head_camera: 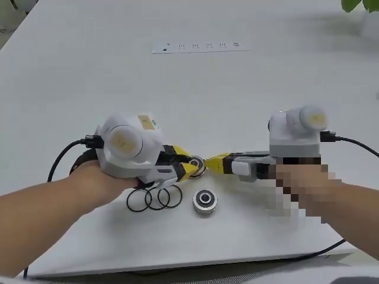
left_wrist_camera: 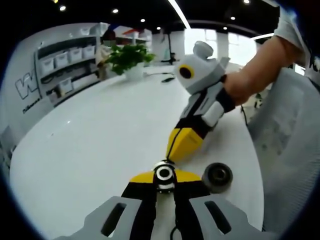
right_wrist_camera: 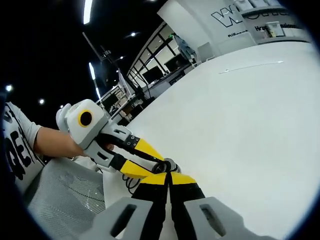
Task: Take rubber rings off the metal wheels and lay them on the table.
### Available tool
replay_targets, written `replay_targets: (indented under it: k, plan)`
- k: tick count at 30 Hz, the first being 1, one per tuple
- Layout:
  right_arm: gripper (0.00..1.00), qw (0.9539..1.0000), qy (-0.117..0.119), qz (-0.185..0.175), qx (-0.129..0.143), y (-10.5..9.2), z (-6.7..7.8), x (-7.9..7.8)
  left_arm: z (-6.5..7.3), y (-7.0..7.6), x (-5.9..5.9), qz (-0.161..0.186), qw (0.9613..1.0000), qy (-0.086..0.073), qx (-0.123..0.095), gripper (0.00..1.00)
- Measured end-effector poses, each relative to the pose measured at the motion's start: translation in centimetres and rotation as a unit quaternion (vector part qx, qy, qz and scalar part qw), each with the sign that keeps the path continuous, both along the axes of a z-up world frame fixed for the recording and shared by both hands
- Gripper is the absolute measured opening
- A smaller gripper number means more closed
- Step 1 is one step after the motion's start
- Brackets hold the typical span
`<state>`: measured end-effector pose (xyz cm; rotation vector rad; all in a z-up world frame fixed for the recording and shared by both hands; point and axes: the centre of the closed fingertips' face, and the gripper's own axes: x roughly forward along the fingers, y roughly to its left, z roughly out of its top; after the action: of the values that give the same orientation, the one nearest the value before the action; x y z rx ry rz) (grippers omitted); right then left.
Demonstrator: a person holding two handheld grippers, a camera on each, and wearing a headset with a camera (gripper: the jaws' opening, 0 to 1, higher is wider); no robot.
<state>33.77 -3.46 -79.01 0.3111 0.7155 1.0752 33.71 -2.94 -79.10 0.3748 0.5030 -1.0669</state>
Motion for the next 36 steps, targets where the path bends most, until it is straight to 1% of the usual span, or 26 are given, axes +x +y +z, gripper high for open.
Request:
replay_targets:
  k: [6,11,19,22,30,32,33,34,36]
  plan:
    - [0.00,0.9998,-0.012,0.010,-0.010,0.3,0.2,-0.2,0.0,0.0,-0.1,0.001,1.0000,-0.002,0.001,0.12]
    - [0.00,0.9996,-0.016,0.017,-0.012,0.5,0.2,-0.3,-0.1,0.1,0.1,0.002,1.0000,-0.004,0.003,0.12]
    - [0.00,0.9995,-0.014,0.026,-0.006,0.8,0.3,-0.5,-0.2,0.2,0.1,0.002,1.0000,-0.005,0.002,0.12]
    - [0.00,0.9994,-0.018,0.031,-0.006,1.0,0.3,-0.5,-0.2,0.2,0.1,0.002,1.0000,-0.004,0.001,0.12]
    - [0.00,0.9994,-0.015,0.032,0.003,1.0,0.4,-0.6,-0.2,0.2,0.1,0.003,1.0000,-0.004,0.000,0.12]
    - [0.00,0.9994,-0.015,0.032,0.008,1.1,0.6,-0.5,-0.2,0.1,0.1,0.003,1.0000,-0.005,0.000,0.12]
    - [0.00,0.9987,-0.010,0.045,0.020,1.5,1.0,-1.1,-0.2,0.1,0.1,0.003,1.0000,-0.005,0.000,0.12]
    - [0.00,0.9988,-0.023,0.044,0.007,1.4,0.8,-0.9,-0.2,0.1,0.1,0.002,1.0000,-0.005,0.001,0.12]
    - [0.00,0.9990,-0.019,0.041,0.009,1.3,0.8,-0.8,-0.2,0.2,0.1,0.003,1.0000,-0.005,0.000,0.12]
